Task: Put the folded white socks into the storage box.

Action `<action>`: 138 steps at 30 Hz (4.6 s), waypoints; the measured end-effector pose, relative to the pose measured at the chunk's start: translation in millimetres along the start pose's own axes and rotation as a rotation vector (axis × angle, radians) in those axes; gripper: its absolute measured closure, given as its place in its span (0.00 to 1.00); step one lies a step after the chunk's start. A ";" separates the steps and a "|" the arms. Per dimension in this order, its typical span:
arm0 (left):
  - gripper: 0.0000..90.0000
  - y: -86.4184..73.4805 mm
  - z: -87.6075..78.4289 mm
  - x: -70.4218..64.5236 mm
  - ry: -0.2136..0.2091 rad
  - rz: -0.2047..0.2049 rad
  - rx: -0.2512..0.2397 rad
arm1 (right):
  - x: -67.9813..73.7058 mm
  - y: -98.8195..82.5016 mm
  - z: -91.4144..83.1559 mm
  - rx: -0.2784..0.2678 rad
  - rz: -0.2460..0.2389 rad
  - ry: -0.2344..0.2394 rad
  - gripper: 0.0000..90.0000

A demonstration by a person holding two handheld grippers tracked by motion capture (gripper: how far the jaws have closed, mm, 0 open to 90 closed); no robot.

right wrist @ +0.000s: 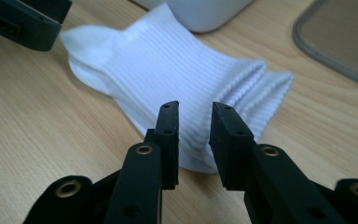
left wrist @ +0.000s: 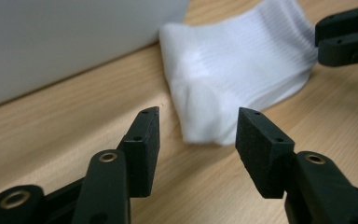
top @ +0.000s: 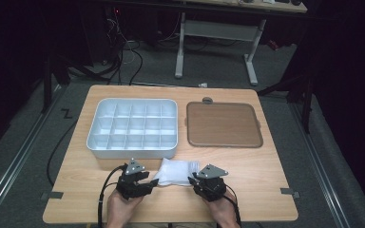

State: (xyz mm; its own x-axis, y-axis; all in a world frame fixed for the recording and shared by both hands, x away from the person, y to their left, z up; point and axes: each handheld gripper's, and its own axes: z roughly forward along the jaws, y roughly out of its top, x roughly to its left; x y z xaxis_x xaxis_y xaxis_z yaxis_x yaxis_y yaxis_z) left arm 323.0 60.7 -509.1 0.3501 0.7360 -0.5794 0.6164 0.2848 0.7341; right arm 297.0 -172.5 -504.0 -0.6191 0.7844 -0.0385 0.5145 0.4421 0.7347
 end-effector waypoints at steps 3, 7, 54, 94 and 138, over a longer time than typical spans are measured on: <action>0.55 10.3 5.5 -1.6 -0.002 -0.015 -0.008 | 1.2 8.3 -4.5 -0.018 -0.013 0.005 0.83; 0.54 22.8 16.6 -1.9 -0.002 -0.039 -0.020 | 3.9 15.7 -1.6 -0.018 -0.020 0.022 0.87; 0.89 2.5 54.5 -0.3 -0.052 -0.112 0.117 | 18.1 3.5 27.1 0.032 -0.026 0.126 0.92; 0.92 26.8 12.8 -15.2 -0.152 -0.173 0.072 | 30.9 27.5 52.8 0.047 -0.036 0.144 0.96; 0.93 34.4 15.2 -12.0 -0.084 -0.210 0.030 | 10.7 16.4 40.7 0.049 0.031 0.090 0.84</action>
State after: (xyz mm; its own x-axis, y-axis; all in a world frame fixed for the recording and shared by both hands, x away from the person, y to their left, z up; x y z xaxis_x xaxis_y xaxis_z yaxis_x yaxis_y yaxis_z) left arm 350.7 52.3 -482.3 0.2685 0.6084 -0.7468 0.7025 0.4067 0.5840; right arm 323.0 -139.2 -520.0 -0.6522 0.7567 0.0465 0.5614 0.4408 0.7004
